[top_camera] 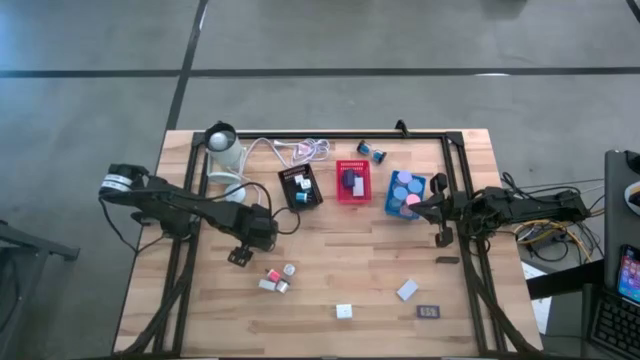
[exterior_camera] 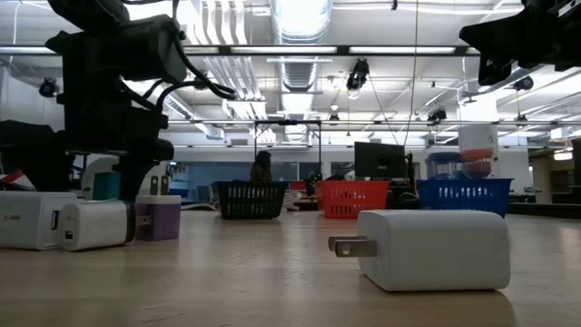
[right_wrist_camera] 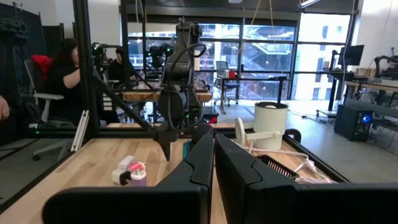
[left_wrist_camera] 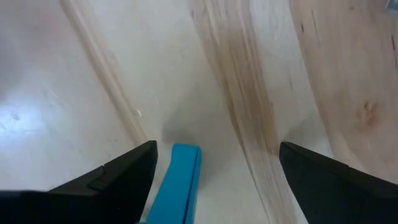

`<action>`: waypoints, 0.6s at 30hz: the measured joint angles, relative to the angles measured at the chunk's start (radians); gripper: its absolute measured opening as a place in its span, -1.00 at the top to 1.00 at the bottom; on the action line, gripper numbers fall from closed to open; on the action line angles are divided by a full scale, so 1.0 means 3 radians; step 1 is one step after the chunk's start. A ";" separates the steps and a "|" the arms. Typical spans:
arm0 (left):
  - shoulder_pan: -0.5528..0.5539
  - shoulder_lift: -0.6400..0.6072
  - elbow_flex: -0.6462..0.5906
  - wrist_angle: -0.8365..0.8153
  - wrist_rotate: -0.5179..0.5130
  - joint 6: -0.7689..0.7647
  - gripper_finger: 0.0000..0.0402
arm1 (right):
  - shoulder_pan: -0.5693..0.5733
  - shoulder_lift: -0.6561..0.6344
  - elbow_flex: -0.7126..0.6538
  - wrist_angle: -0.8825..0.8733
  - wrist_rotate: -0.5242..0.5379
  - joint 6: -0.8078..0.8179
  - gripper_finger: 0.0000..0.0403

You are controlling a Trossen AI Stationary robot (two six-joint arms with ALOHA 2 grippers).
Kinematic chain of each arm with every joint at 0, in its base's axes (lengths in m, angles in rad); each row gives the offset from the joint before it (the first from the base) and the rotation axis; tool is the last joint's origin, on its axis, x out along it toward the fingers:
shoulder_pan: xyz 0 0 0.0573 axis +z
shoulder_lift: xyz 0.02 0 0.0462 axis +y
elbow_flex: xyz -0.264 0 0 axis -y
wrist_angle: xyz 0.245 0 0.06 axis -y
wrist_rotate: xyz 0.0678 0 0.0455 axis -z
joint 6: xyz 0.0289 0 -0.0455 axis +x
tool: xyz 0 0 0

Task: Pick & Place Office items
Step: Put the light blue digital clock into the red bin

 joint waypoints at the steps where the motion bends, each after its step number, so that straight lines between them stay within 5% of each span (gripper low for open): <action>1: 0.0000 -0.0002 0.0003 -0.0015 -0.0010 0.0000 -0.67 | 0.0000 0.0000 0.0000 0.0000 0.0000 0.0000 0.95; 11: 0.0003 -0.0009 0.0067 -0.0169 -0.0038 -0.0001 -0.35 | 0.0000 0.0000 0.0000 0.0000 0.0000 0.0000 0.95; 18: 0.0003 -0.0009 0.0179 -0.0427 -0.0039 -0.0068 -0.32 | 0.0000 0.0000 0.0000 0.0000 0.0001 0.0010 0.95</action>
